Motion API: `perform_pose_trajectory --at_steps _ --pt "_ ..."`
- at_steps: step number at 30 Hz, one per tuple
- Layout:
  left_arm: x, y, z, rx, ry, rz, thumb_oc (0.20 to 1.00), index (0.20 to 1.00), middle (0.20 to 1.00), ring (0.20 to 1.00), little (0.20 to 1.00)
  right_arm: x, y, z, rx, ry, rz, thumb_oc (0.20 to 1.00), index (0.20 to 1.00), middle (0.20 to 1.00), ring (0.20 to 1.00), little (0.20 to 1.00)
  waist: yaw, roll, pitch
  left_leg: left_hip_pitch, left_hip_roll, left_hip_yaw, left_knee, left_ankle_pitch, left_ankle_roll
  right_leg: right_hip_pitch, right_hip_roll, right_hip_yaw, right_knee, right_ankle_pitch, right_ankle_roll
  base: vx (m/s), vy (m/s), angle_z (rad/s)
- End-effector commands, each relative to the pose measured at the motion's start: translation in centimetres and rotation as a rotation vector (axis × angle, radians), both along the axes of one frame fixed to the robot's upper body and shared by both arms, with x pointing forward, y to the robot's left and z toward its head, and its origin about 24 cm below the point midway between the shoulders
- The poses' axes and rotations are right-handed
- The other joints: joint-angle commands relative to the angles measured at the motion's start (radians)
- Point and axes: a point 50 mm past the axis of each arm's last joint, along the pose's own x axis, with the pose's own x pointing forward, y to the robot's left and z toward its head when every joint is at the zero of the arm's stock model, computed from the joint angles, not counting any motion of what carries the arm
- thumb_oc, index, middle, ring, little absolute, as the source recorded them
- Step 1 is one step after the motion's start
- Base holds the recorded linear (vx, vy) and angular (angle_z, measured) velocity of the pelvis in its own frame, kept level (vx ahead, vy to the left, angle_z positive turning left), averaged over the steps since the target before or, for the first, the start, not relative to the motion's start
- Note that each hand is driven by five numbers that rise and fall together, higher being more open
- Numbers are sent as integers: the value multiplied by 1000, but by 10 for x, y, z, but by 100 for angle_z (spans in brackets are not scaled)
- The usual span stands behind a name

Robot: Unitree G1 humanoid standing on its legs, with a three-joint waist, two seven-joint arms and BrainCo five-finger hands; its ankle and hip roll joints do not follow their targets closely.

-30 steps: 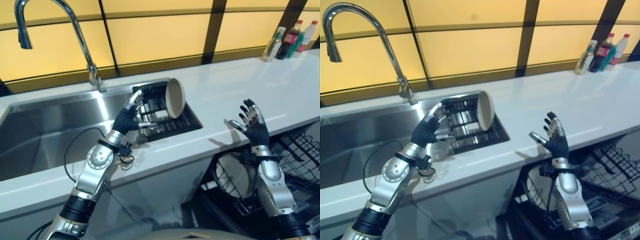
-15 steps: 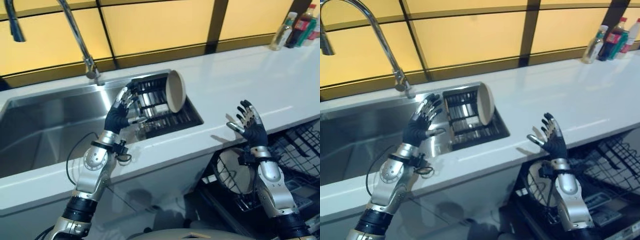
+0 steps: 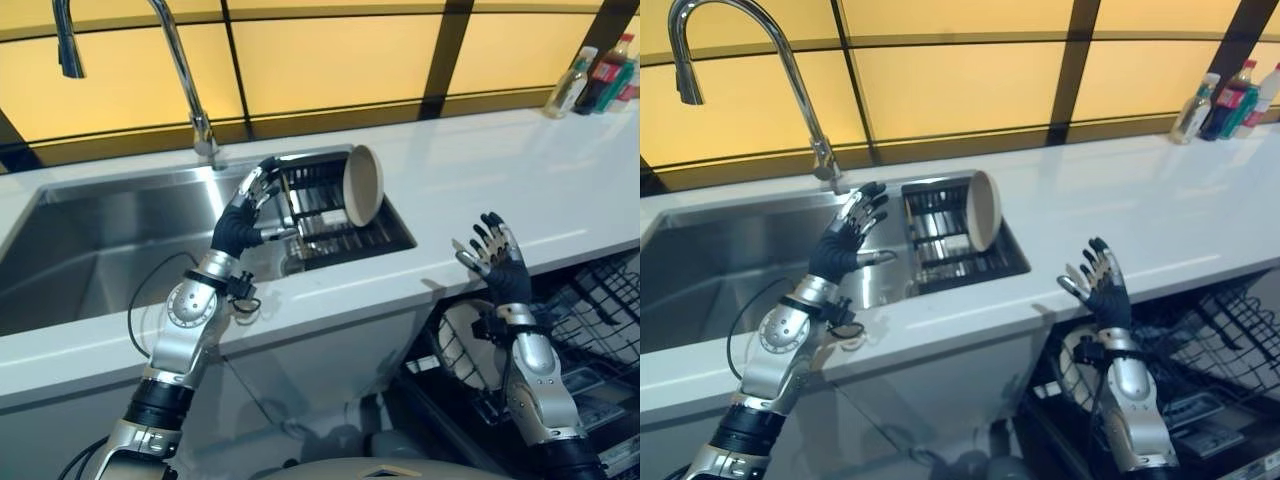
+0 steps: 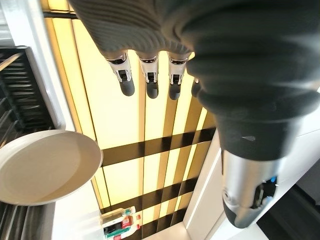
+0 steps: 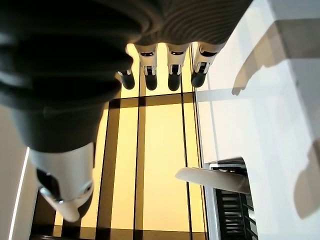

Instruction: Pick up plates and place into dishwasher.

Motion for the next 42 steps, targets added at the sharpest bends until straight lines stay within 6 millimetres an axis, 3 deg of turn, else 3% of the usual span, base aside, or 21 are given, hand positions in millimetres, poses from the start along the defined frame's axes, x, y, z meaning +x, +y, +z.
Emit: perform_pose_trajectory --at_steps 1,6,11,20,25,31,36,42 --pt "1 0 25 -1 -117 -7 1000 1000 1000 1000 1000 8 -5 27 22 -132 17 1000 1000 1000 1000 1000 -2 10 9 54 -14 76 -14 -114 46 -48 23 43 -106 154 76 150 -126 3" --pt "-2 -1 27 14 -124 -29 1000 1000 1000 1000 1000 7 -4 30 24 -145 16 1000 1000 1000 1000 1000 11 8 13 16 3 74 -9 -103 47 -48 50 50 -117 108 66 93 -102 0" --pt "-3 -2 36 31 -170 -32 1000 1000 1000 1000 1000 7 -1 40 19 -188 22 1000 1000 1000 1000 1000 6 2 58 -49 20 78 44 -100 45 -103 71 62 -84 99 53 13 -74 4" --pt "7 -7 75 160 -360 40 1000 1000 1000 1000 1000 9 0 56 25 -262 51 1000 1000 1000 1000 1000 -29 -23 143 -143 44 103 126 -84 34 -180 90 84 -30 105 42 -41 -46 1" --pt "20 -9 105 330 -482 126 1000 1000 1000 1000 1000 8 -4 58 -5 -243 70 1000 1000 1000 1000 1000 -61 -11 147 -131 48 121 136 -82 28 -180 85 92 -4 92 41 60 41 -7" --pt "51 2 142 671 -594 321 1000 1000 1000 1000 1000 8 -15 59 -72 -192 81 1000 1000 1000 1000 1000 -113 15 122 -73 49 152 109 -84 23 -149 78 102 -4 80 47 133 57 -14" --pt "73 24 166 1012 -642 489 1000 1000 1000 1000 1000 1 -42 57 -160 -118 50 1000 1000 1000 1000 1000 -168 41 103 -24 50 184 83 -88 19 -123 71 120 -7 76 58 153 49 -12" --pt "74 34 196 1355 -733 606 1000 1000 1000 1000 1000 -12 -88 71 -218 -101 -55 1000 1000 1000 1000 1000 -212 50 126 -39 50 195 94 -96 11 -137 73 140 7 67 60 17 23 -13"
